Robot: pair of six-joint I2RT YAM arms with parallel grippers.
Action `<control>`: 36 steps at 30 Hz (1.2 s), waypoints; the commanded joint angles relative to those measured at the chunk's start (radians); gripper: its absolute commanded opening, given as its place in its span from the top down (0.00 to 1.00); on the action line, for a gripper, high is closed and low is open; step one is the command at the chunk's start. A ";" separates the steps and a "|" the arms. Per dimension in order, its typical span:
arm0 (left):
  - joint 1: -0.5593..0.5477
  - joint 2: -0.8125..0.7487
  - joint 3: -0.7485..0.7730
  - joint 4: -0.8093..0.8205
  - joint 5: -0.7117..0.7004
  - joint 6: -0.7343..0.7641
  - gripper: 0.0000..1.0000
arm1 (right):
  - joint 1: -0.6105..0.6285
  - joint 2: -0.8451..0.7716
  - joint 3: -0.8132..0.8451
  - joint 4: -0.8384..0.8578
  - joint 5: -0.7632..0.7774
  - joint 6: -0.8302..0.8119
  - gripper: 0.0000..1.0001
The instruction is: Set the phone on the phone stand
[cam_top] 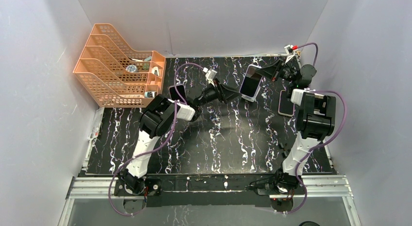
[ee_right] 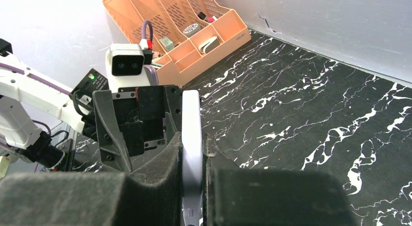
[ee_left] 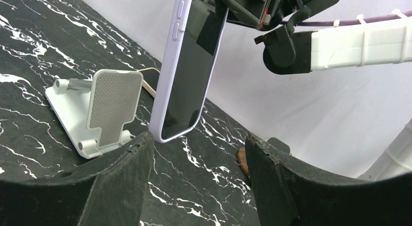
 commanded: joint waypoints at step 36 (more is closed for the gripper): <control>-0.124 -0.355 -0.126 -0.550 -0.331 0.572 0.36 | -0.013 0.117 0.137 -0.280 -0.002 -0.373 0.99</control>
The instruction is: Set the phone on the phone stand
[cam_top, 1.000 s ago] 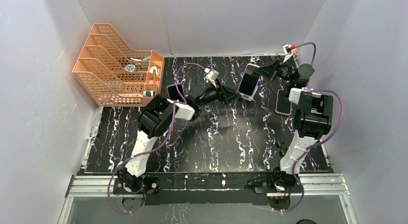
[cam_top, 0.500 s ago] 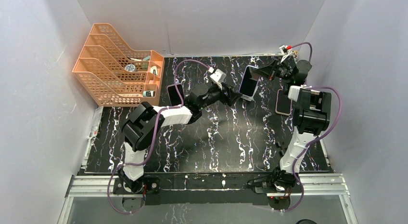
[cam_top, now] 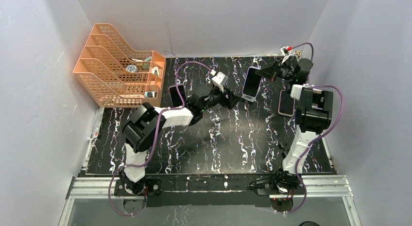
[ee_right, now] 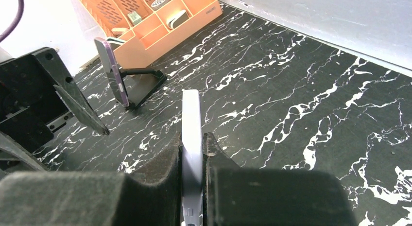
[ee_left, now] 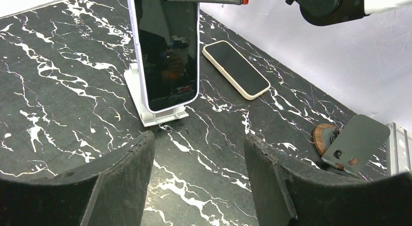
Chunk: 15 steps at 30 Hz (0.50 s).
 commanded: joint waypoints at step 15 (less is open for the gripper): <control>0.008 0.006 0.016 -0.009 0.045 0.019 0.36 | -0.004 0.051 -0.054 0.227 0.060 0.027 0.99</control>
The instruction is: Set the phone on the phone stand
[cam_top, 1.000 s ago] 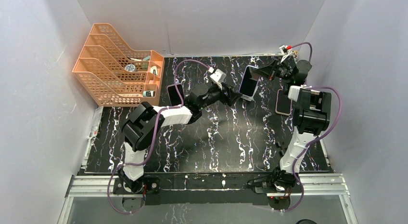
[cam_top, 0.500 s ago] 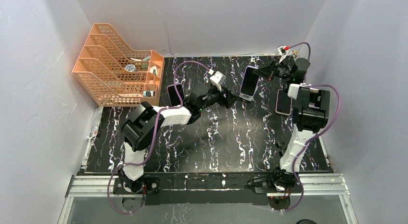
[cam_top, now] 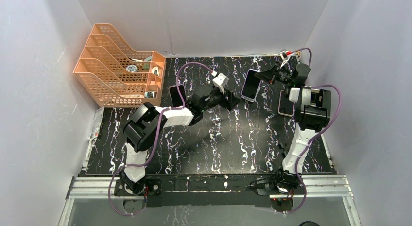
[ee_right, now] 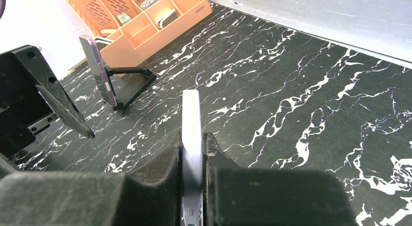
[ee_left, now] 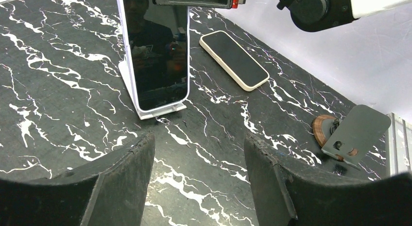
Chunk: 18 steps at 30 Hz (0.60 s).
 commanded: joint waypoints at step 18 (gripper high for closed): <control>0.027 -0.004 0.005 0.006 0.036 -0.004 0.36 | -0.004 -0.016 -0.055 0.057 0.058 -0.061 0.99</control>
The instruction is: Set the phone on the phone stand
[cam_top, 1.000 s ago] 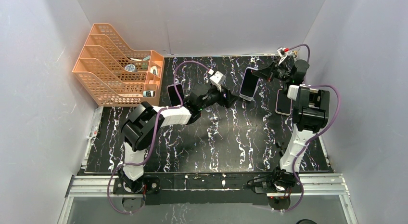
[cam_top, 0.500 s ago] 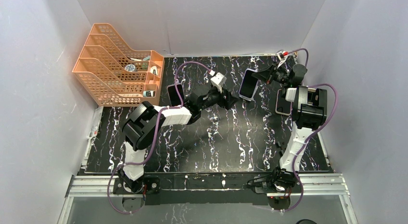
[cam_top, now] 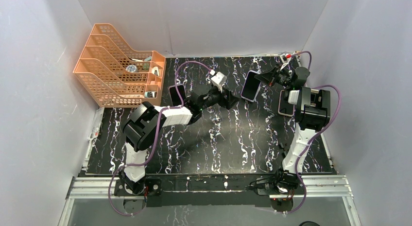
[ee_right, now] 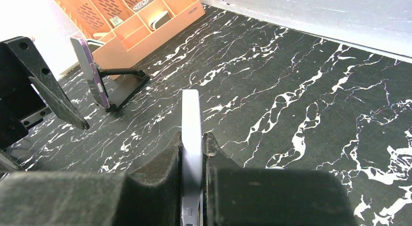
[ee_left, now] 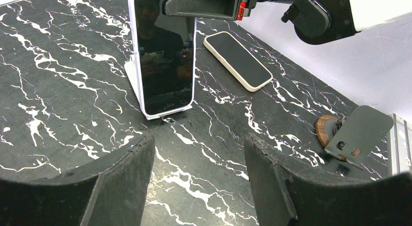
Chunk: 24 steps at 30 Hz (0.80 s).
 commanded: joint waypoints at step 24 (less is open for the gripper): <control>0.022 0.001 -0.002 0.015 0.032 -0.023 0.36 | -0.009 -0.045 -0.011 -0.067 0.028 -0.106 0.82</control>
